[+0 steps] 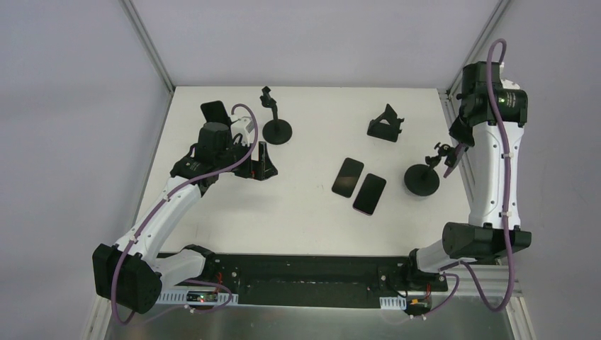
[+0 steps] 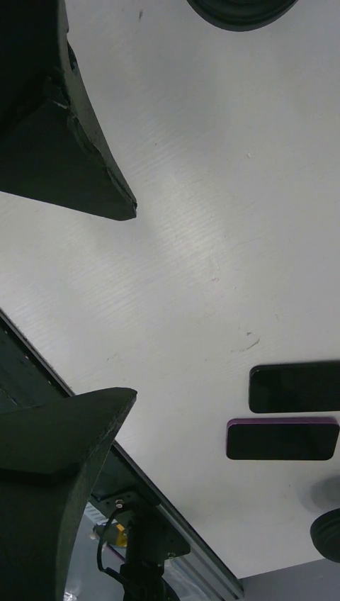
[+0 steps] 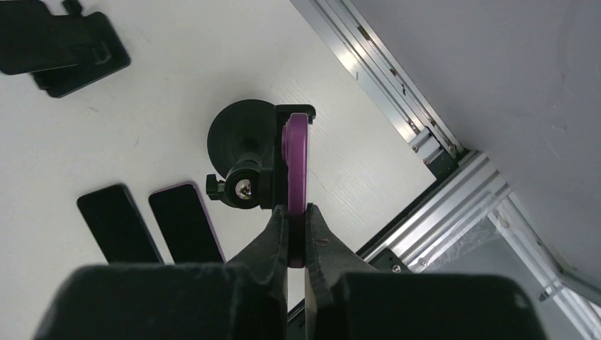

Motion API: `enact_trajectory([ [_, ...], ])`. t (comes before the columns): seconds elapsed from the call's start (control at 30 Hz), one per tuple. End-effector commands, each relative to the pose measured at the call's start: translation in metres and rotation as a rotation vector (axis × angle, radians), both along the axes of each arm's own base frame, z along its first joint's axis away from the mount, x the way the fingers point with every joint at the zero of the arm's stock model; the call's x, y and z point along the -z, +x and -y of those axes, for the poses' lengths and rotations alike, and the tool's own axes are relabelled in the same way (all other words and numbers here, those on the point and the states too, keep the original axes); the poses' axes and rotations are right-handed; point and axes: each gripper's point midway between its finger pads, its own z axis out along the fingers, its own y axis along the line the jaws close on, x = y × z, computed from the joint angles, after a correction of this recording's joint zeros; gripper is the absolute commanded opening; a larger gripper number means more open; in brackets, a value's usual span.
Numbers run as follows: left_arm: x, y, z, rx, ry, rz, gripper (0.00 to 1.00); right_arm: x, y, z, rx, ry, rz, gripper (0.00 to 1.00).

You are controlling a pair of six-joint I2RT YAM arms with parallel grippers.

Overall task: Remove the phone from the phone stand
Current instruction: Pick up the phone stand with the phone at the center of the board, then place the phone stand with the phone at the center of the board.

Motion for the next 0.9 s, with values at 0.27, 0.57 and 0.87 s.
enact_trajectory([
  [0.27,-0.018,0.005,-0.006,-0.022,0.013,0.078,0.92,-0.074,0.035,-0.124,-0.449,-0.035,0.209,0.0],
  [0.57,-0.028,-0.011,-0.015,-0.067,-0.015,0.125,0.93,-0.063,0.032,-0.242,-0.751,0.087,0.197,0.0],
  [0.87,-0.04,-0.014,-0.024,-0.101,-0.012,0.184,0.96,-0.027,0.001,-0.316,-0.945,0.086,0.093,0.0],
])
